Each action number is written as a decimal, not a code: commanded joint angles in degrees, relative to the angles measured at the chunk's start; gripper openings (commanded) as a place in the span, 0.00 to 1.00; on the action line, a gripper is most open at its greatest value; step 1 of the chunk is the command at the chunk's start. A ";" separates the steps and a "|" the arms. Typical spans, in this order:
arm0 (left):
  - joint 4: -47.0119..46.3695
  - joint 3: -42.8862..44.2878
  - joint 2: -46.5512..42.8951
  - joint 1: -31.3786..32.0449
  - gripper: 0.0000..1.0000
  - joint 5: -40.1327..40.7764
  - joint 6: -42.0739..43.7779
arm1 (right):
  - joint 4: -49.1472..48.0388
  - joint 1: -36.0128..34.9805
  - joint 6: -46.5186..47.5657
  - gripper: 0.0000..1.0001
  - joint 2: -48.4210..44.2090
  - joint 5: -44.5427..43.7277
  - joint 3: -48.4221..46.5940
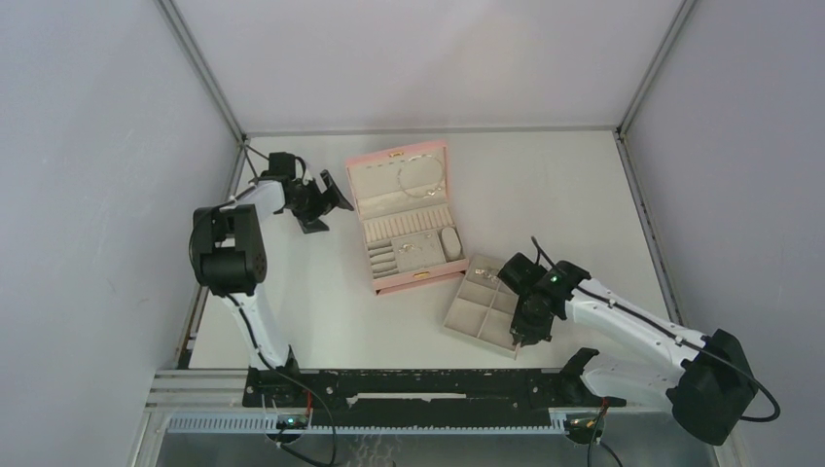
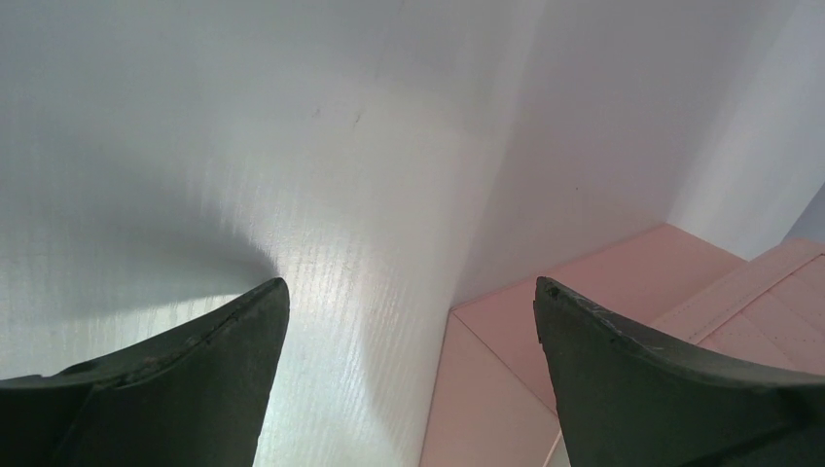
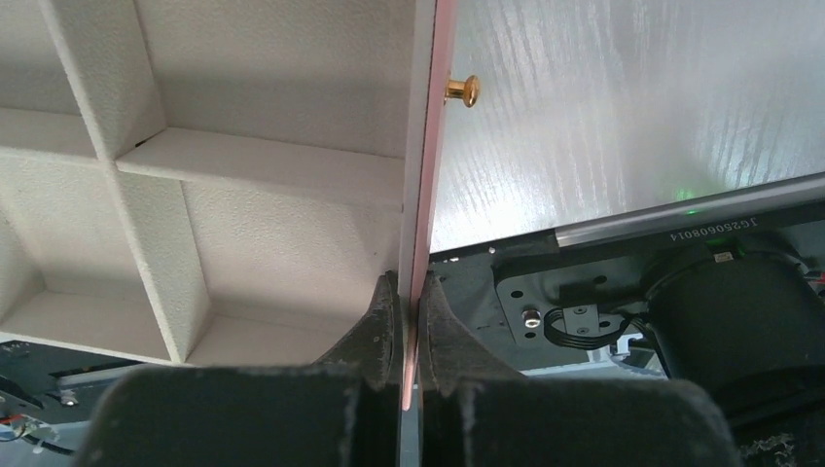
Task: Organize the mixed jewelry
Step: Adjust the jewelry box at the center of the board.
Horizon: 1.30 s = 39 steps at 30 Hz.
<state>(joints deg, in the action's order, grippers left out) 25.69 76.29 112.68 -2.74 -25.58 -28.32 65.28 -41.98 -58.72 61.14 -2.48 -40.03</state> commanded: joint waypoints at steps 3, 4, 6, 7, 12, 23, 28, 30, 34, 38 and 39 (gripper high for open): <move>1.05 0.33 -3.85 0.15 1.00 0.69 1.25 | -0.73 -5.86 0.10 0.00 -1.39 1.85 -0.50; 1.14 -0.20 -4.23 0.14 1.00 0.97 1.39 | -0.07 -6.97 -0.28 0.00 -1.30 1.84 -0.49; 1.42 -1.09 -4.94 0.19 1.00 1.56 1.71 | 1.28 -9.38 -0.82 0.00 -1.54 1.70 -0.54; 1.56 -1.45 -5.18 0.19 1.00 1.74 1.73 | 1.89 -10.61 -1.20 0.00 -1.74 1.54 -0.49; 1.80 -2.35 -5.44 0.16 1.00 1.51 1.17 | 5.06 -14.22 -2.49 0.00 -2.92 0.98 -0.04; 4.19 -7.05 -10.59 0.15 1.00 3.57 2.33 | 8.81 -20.40 -6.02 0.00 -9.53 0.91 0.77; 4.62 -11.81 -14.10 0.19 1.00 3.01 1.60 | 6.32 -24.79 -6.04 0.00 -8.32 0.72 0.17; 4.62 -13.79 -15.50 0.19 1.00 2.33 1.44 | 5.19 -25.22 -6.03 0.00 -7.12 0.10 -0.48; 4.59 -16.81 -17.50 0.18 1.00 1.87 1.92 | 1.33 -25.26 -6.07 0.00 -4.63 -1.45 -1.62; 4.39 -18.49 -17.90 0.19 1.00 1.40 2.17 | -1.42 -25.28 -7.19 0.00 -0.97 -3.00 -2.92; 4.41 -18.69 -17.93 0.22 1.00 1.37 2.13 | -1.87 -25.33 -7.53 0.00 -0.46 -3.58 -3.14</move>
<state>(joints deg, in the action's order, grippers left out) 30.59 58.54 97.49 -2.61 -22.74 -27.38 68.69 -66.59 -63.90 59.11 -3.11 -39.81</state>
